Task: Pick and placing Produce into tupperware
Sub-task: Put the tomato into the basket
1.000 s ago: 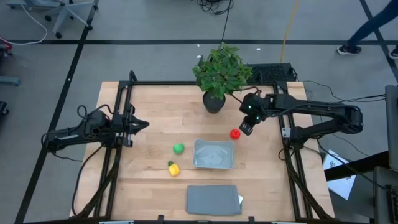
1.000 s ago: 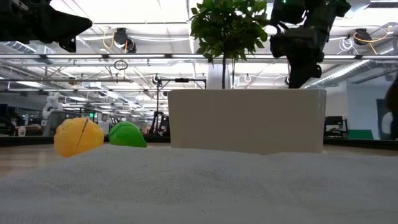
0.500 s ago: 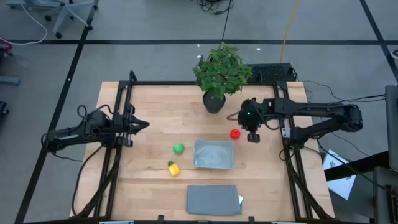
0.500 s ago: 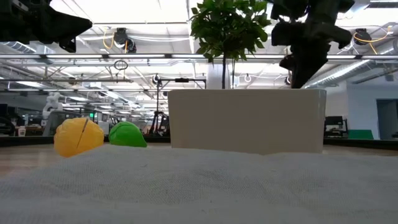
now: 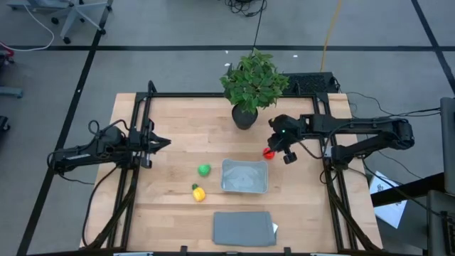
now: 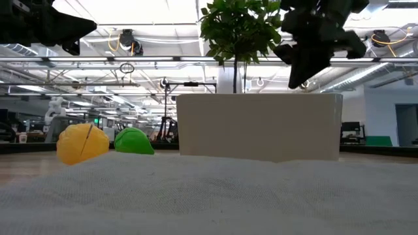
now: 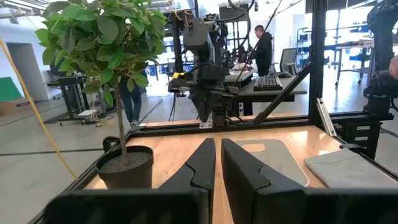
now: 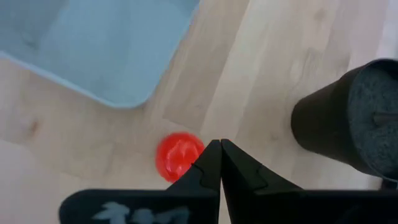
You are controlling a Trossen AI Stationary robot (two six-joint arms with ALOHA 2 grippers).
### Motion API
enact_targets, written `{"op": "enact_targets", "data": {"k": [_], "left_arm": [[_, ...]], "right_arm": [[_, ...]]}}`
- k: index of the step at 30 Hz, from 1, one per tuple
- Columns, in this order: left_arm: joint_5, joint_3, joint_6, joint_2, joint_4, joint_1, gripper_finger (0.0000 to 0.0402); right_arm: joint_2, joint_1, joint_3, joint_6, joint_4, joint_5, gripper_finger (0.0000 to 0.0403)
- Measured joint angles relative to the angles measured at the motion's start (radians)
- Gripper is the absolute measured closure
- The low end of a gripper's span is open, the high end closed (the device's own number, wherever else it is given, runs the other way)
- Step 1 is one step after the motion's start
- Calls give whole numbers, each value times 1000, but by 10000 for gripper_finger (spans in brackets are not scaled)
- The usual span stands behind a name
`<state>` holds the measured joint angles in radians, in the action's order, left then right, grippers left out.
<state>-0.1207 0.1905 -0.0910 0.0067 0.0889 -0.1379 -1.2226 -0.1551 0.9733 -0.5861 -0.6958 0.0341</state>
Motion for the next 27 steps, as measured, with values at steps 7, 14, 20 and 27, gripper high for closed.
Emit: {"op": "enact_targets", "data": {"k": [7, 14, 20, 27], "left_arm": [[0, 0, -29, 0, 18, 0, 369], [0, 0, -29, 0, 21, 0, 369], [0, 0, -29, 0, 21, 0, 369], [0, 0, -29, 0, 21, 0, 369]], "right_arm": [[-81, 0, 0, -96, -8, -10, 403], [-127, 0, 0, -162, -27, -36, 403], [-133, -3, 0, -269, -27, -93, 403], [-133, -62, 50, -261, -61, -85, 403]]}}
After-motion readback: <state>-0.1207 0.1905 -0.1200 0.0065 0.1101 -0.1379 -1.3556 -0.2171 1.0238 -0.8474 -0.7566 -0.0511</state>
